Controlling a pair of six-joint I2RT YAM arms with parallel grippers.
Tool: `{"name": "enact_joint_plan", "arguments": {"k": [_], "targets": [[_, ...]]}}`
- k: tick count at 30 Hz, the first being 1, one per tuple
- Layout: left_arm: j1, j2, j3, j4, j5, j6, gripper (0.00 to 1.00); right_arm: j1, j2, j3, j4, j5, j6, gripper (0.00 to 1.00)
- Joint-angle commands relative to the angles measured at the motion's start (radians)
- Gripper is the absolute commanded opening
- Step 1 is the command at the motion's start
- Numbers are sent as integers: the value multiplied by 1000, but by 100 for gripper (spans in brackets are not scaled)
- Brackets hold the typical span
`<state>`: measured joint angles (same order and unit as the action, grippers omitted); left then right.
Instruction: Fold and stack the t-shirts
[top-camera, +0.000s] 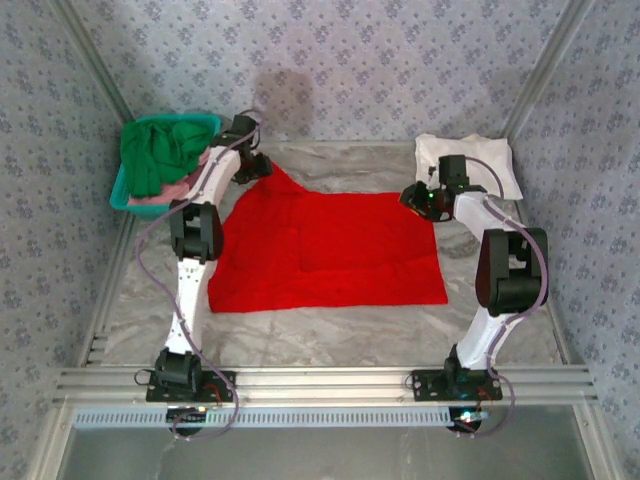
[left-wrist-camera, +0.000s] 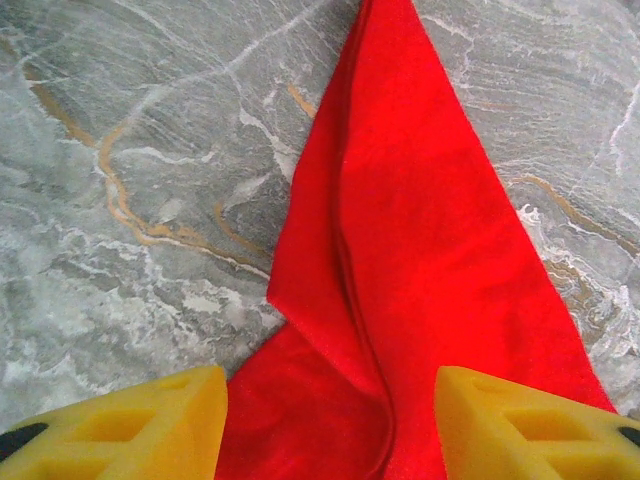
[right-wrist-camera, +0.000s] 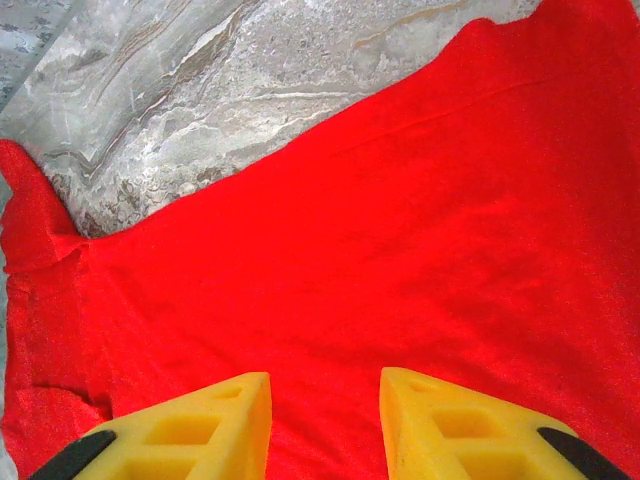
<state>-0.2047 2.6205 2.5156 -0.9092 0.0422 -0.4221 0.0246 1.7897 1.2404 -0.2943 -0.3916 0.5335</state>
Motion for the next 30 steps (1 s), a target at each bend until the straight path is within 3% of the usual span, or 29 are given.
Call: {"name": "enact_joint_plan", "arguments": {"k": [1,3,7,14,19,30], "targets": [[1,30,-1,21,33,-10,52,-10,11,14,4,-24,-3,36],[1,39,-1,29,46,-13,49,-9,13,14,4,-26,0,36],[-1,42,0,30,53,-14,30,-10,13,16,5,-27,1,36],[-2,23,22,15,26,-2,21,-6,14,21,5,-29,3,36],[-4,20,65,-16,4,15,4,-4,14,22,7,-29,9,36],[-4,3,100,-46,-45,42,0,3,20,29,6,-30,10,37]]}}
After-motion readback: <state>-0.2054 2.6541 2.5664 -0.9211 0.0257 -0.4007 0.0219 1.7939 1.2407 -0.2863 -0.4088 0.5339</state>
